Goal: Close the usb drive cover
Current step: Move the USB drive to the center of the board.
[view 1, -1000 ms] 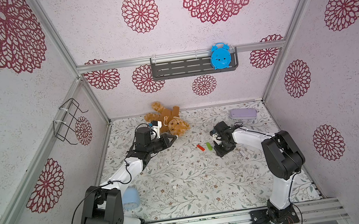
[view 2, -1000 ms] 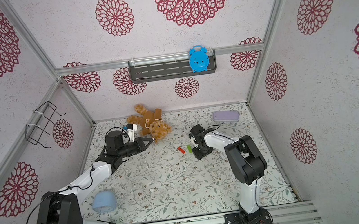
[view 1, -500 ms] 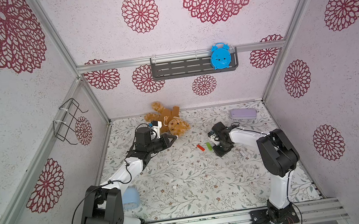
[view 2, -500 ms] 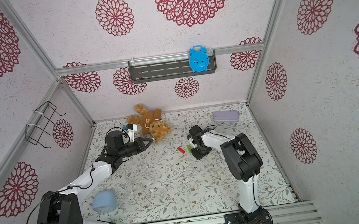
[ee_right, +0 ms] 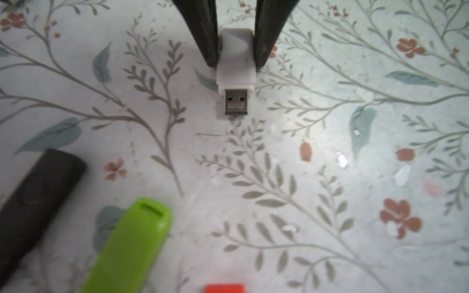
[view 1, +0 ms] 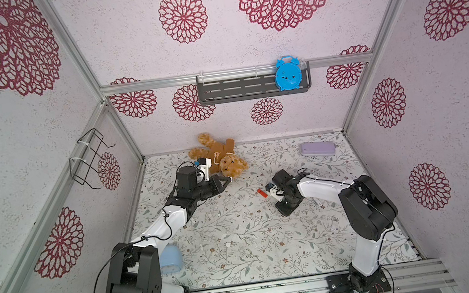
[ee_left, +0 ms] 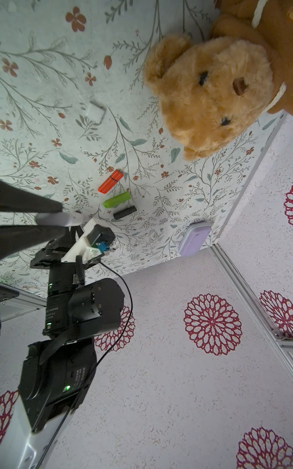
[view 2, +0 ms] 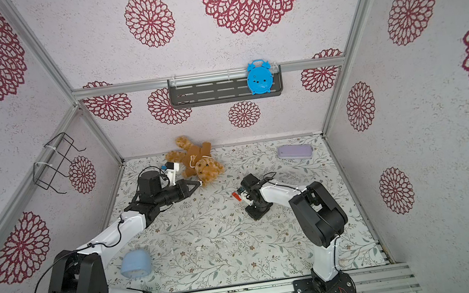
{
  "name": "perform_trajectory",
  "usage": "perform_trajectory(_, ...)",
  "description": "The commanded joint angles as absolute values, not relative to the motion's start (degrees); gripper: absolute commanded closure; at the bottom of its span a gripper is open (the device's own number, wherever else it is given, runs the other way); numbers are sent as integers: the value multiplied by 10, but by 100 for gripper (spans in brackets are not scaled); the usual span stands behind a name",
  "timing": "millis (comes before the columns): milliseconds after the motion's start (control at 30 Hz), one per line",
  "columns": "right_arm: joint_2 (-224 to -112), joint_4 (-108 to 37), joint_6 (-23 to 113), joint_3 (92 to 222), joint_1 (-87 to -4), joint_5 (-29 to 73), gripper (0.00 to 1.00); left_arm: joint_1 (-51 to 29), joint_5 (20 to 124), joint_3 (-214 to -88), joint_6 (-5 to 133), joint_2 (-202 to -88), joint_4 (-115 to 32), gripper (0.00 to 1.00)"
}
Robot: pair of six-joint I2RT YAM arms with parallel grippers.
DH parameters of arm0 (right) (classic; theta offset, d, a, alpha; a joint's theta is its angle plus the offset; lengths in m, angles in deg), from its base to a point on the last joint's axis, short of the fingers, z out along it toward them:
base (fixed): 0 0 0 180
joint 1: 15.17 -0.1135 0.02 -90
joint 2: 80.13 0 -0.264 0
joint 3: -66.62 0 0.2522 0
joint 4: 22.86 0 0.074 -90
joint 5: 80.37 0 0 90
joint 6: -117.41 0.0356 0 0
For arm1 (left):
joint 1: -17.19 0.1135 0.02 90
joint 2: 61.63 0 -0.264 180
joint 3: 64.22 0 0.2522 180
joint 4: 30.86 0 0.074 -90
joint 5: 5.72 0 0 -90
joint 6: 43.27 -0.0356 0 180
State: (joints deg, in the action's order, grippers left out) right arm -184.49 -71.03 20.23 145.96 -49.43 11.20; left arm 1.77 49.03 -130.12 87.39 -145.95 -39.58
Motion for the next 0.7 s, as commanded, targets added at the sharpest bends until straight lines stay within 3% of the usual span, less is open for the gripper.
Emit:
perform_trajectory(0, -1832, -740, 174, 1441, -522, 149, 74, 20, 493, -1305, 867, -1458, -391, 95)
perform_trajectory(133, -1819, -732, 175, 1440, -529, 128, 69, 20, 494, -1306, 867, -1457, -391, 95)
perform_trajectory(233, -1799, -713, 186, 1440, -529, 116, 59, 20, 495, -1307, 867, -1455, -391, 95)
perform_trajectory(400, -1719, -644, 216, 1415, -515, 80, 53, 20, 500, -1310, 862, -1452, -397, 95)
perform_trajectory(667, -1561, -542, 301, 1334, -418, 14, 31, 20, 511, -1311, 853, -1450, -399, 96)
